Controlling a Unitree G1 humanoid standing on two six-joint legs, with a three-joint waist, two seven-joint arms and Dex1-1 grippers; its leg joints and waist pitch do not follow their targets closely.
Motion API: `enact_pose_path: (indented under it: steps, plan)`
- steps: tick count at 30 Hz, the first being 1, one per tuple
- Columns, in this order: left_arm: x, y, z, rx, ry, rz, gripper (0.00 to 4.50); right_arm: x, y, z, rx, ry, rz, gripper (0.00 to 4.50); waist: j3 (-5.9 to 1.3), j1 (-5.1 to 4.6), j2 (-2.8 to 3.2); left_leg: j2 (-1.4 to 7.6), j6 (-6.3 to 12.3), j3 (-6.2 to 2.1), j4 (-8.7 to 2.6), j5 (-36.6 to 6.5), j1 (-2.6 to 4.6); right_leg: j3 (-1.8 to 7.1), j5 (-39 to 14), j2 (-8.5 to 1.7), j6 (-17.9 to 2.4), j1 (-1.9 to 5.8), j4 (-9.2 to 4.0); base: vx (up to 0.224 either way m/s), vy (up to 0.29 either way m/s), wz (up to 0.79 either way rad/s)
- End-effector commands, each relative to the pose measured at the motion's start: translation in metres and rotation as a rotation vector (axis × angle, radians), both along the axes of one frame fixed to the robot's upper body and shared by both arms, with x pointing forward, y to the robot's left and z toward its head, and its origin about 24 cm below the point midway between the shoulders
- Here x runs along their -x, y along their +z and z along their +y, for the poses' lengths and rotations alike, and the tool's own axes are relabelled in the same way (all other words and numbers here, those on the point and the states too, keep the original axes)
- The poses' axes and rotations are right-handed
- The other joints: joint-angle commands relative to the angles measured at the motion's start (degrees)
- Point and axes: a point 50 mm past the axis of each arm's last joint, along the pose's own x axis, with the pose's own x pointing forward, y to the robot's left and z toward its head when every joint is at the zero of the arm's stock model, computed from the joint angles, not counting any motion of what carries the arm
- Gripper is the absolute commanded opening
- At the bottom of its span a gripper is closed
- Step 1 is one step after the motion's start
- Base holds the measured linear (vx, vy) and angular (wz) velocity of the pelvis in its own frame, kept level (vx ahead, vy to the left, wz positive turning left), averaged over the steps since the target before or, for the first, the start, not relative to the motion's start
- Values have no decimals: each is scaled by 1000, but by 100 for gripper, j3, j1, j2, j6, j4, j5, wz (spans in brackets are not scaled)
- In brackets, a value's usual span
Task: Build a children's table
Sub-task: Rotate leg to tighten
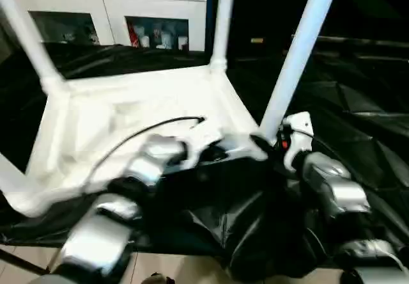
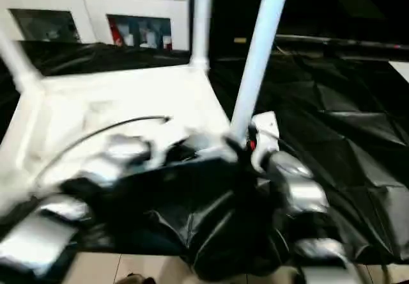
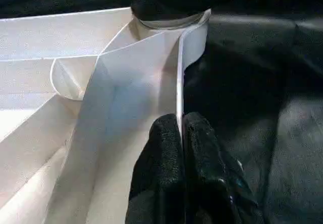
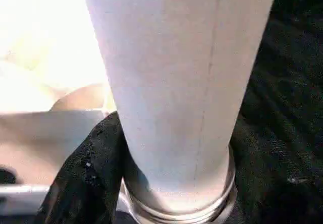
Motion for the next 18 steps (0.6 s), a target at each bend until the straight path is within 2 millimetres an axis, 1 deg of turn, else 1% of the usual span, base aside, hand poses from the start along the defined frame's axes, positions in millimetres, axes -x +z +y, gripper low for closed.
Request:
enact_pose_path:
  steps: [1,2,3,4,6,7,8,9,10,11,12,13,14,15,16,17,18]
  plan:
    - [-4,20,-28,131,23,-61,0,11,-24,37,-19,122,107,261,-364,-14,-75,288,33,-221,-434,-1611,203,185,-1484,-344,-1076,154,-519,0,0,0]
    - [-3,21,-29,133,22,-61,0,11,-23,39,-19,131,100,261,-361,-15,-74,294,59,-223,-435,-1595,199,186,-1468,-347,-1074,154,-517,0,0,0]
    - [-3,21,-30,129,13,-63,0,10,-19,44,-33,160,75,317,-361,-15,-79,298,89,-224,-439,-1588,191,182,-1469,-347,-1072,159,-518,0,0,0]
    - [-4,20,-27,116,9,-63,0,9,-13,49,-58,198,44,331,-357,-17,-90,302,107,-226,-441,-1613,194,179,-1522,-349,-1070,154,-525,0,0,0]
    - [-4,19,-23,101,3,-59,0,8,-8,50,-63,237,14,331,-353,-17,-77,308,108,-232,-449,-1668,195,179,-1614,-350,-1056,153,-528,0,0,0]
    - [-5,17,-14,85,-6,-40,0,10,-4,46,-24,304,-20,351,-355,-18,-76,311,108,-237,-451,-1697,194,176,-1640,-354,-1040,157,-531,0,0,0]
    - [-4,16,-10,82,-16,-28,0,11,-3,44,-9,339,-29,367,-359,-24,-83,311,131,-233,-448,-1659,187,177,-1564,-348,-1049,165,-523,0,0,0]
    - [-4,15,-5,74,-37,-17,0,13,-1,40,2,386,-33,367,-359,-24,-83,311,131,-233,-448,-1659,187,177,-1564,-348,-1049,165,-523,0,0,0]
    - [-3,14,-1,66,-56,-11,0,15,0,38,5,419,-35,367,-362,-17,-81,312,196,-230,-439,-1563,173,177,-1373,-347,-1096,181,-497,0,0,0]
    - [-1,13,6,52,-99,2,0,19,2,32,10,487,-33,367,-373,-6,-87,309,263,-234,-430,-1475,156,164,-1223,-345,-1131,218,-478,0,0,0]
    - [-1,13,6,52,-99,2,0,19,2,32,10,487,-33,367,-373,-6,-87,309,263,-234,-430,-1475,156,164,-1223,-345,-1131,218,-478,0,0,0]
    - [3,12,16,38,-156,20,0,23,5,24,15,562,-26,367,-361,-5,-80,321,356,-229,-427,-1379,148,164,-1060,-350,-1227,216,-470,0,0,0]
    - [6,12,23,33,-201,28,0,25,7,17,26,603,-23,367,-370,7,-85,333,404,-218,-414,-1283,133,161,-937,-348,-1279,228,-445,0,0,0]
    - [8,12,29,29,-235,36,0,27,9,12,32,636,-19,367,-374,9,-78,336,426,-213,-406,-1256,129,155,-869,-341,-1317,236,-428,0,0,0]
    - [11,12,37,26,-274,28,0,30,13,5,34,681,-18,367,-376,9,-65,346,456,-209,-405,-1201,130,147,-752,-326,-1391,231,-406,0,0,0]
    - [11,13,37,26,-275,27,0,30,13,5,34,682,-18,367,-380,6,-66,348,472,-207,-400,-1190,132,144,-693,-320,-1427,232,-395,0,0,0]
    - [14,14,44,33,-316,26,0,32,17,0,28,719,-27,367,-382,8,-59,358,484,-196,-394,-1208,146,149,-622,-321,-1490,212,-385,0,0,0]
